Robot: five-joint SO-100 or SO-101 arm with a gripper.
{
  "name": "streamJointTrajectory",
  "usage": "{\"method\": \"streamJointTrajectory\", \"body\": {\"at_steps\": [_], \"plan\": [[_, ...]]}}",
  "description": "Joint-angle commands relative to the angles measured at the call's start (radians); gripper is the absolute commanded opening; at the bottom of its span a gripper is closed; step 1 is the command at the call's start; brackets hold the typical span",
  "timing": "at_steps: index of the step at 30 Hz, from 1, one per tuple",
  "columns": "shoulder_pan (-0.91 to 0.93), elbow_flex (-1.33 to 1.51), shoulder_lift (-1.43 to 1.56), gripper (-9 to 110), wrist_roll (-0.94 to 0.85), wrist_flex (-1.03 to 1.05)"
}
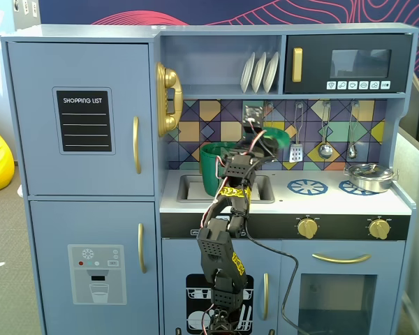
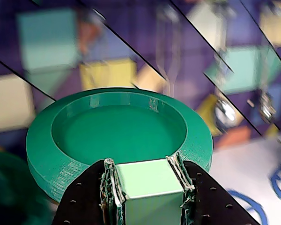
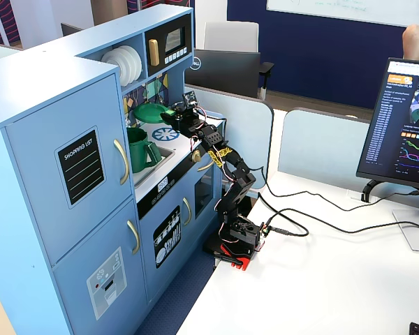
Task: Pick up the lid from the counter and put it on the green recipient
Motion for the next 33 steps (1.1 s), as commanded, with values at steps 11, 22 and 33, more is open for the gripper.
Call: {"method": "streamJointTrajectory", "body": {"at_steps": [11,22,33], "plan": [[-0.227,-0.149,0.034,0,-0.061,0.089],[-0.275,-0.109,0.005,0,-0.081,0.063],[-0.284,-0.069,-0.023,0,-0.08,0.028]]}}
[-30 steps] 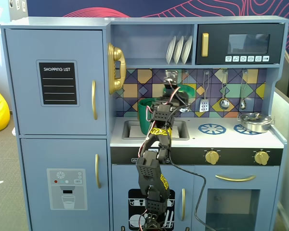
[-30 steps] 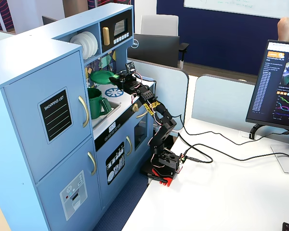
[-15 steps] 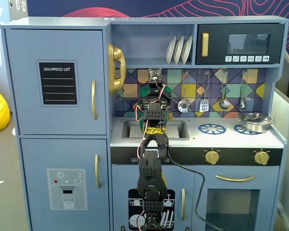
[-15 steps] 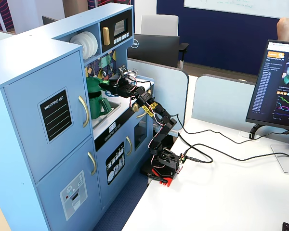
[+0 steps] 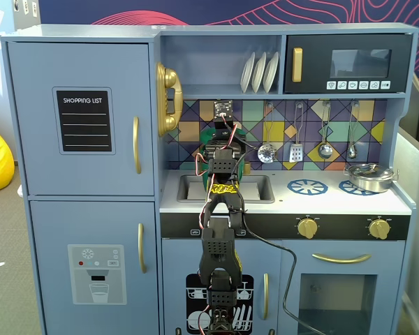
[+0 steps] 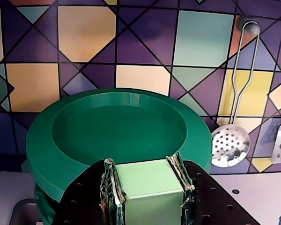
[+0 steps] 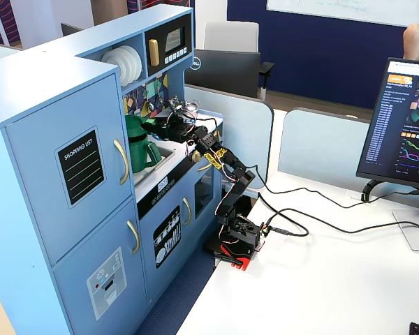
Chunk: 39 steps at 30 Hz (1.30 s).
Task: Pick up the lid from the counter and put it on the green recipient
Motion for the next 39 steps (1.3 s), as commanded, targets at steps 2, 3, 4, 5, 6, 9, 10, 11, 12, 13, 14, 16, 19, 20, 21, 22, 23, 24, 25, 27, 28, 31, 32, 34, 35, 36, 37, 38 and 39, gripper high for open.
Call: {"method": "streamJointTrajectory", "body": {"at_steps": [2,3,4,5,6,9,10,11,12,13,14,16,19,20,21,22,23,24,25,27,28,31,32,34,35,36,37,38,39], "plan": [[-0.02,0.0,0.003,0,-0.011,-0.051],[-0.02,0.005,0.003,0,-0.009,-0.049],[-0.02,0.009,0.003,0,-0.008,-0.048],[-0.02,0.015,0.003,0,-0.006,-0.048],[-0.02,0.021,0.005,0,-0.008,-0.048],[-0.018,0.049,0.017,0,-0.011,-0.048],[-0.018,0.058,0.02,0,-0.014,-0.048],[-0.017,0.066,0.023,0,-0.015,-0.048],[-0.017,0.071,0.026,0,-0.015,-0.048],[-0.017,0.075,0.028,0,-0.015,-0.048],[-0.015,0.077,0.028,0,-0.015,-0.048],[-0.014,0.084,0.031,0,-0.017,-0.044],[-0.017,0.089,0.035,2,-0.038,-0.031],[-0.015,0.091,0.038,7,-0.035,-0.031],[-0.011,0.092,0.04,13,-0.031,-0.031],[-0.011,0.092,0.043,19,-0.017,-0.035],[-0.011,0.091,0.046,25,0.002,-0.04],[-0.011,0.086,0.051,29,0.009,-0.04],[-0.011,0.078,0.054,32,0.011,-0.044],[-0.011,0.055,0.066,33,-0.009,-0.044],[-0.008,0.041,0.075,32,-0.023,-0.029],[0.002,0.017,0.138,31,-0.025,0.069],[0.003,0.031,0.176,30,-0.028,0.114],[0.0,0.095,0.27,30,-0.029,0.187],[-0.003,0.141,0.324,29,-0.038,0.222],[-0.011,0.196,0.382,29,-0.04,0.245],[-0.018,0.258,0.442,28,-0.04,0.265],[-0.023,0.314,0.499,28,-0.041,0.291],[-0.028,0.362,0.548,28,-0.037,0.321]]}}
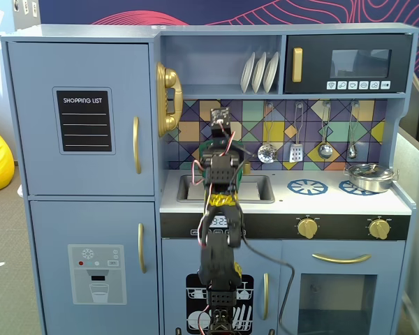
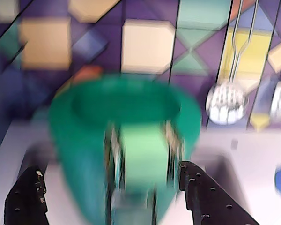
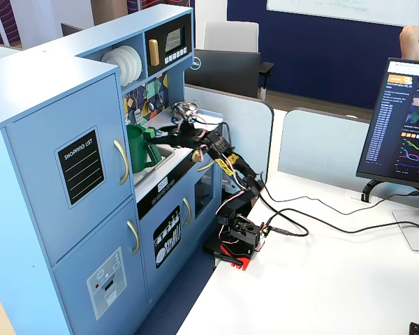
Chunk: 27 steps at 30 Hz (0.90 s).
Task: Pick up the lid from the counter and put it on the green recipient
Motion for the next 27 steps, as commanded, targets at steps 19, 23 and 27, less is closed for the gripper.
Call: {"method": "streamJointTrajectory", "body": {"at_steps": [19,23,27], "plan": [[0.012,1.134,0.775,0,0.012,0.39],[-0.017,1.238,0.761,0,0.066,0.5],[-0.049,1.322,0.811,3,0.169,0.558]]}}
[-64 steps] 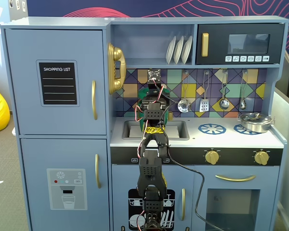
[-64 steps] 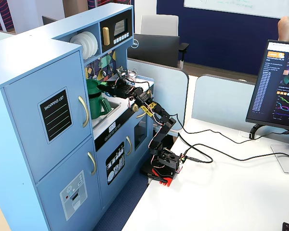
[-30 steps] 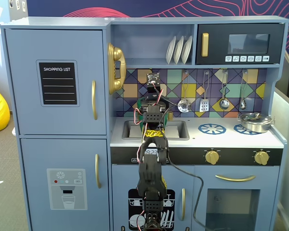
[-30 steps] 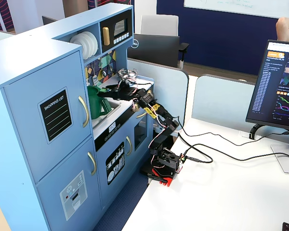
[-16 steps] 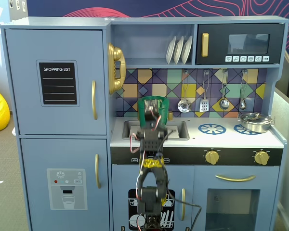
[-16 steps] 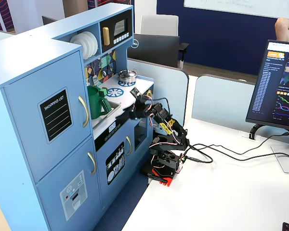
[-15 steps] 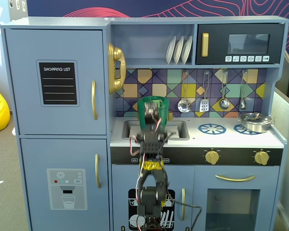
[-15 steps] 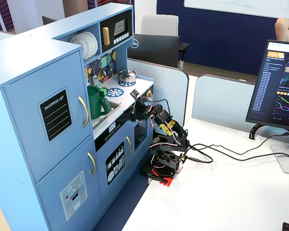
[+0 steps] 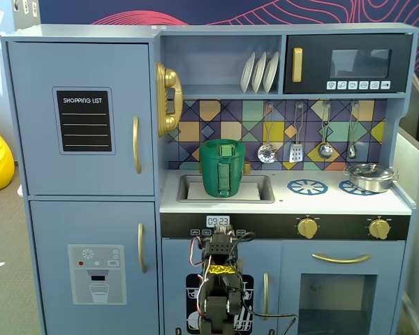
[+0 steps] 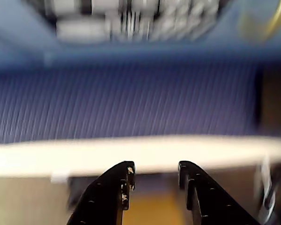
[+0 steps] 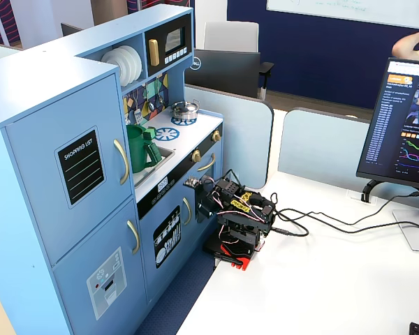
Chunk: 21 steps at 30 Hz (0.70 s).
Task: Pick up the lid from the counter and put it on the green recipient
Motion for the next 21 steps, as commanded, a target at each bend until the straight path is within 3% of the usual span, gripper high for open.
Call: {"method": "streamJointTrajectory", "body": {"at_steps": [1,7,11,21], "plan": [[-0.037,0.054,0.041,3,0.084,0.06],[-0.091,0.092,0.037,3,0.169,0.166],[-0.078,0.092,0.041,3,0.084,0.249],[-0.069,0.092,0.041,4,0.083,0.249]]}}
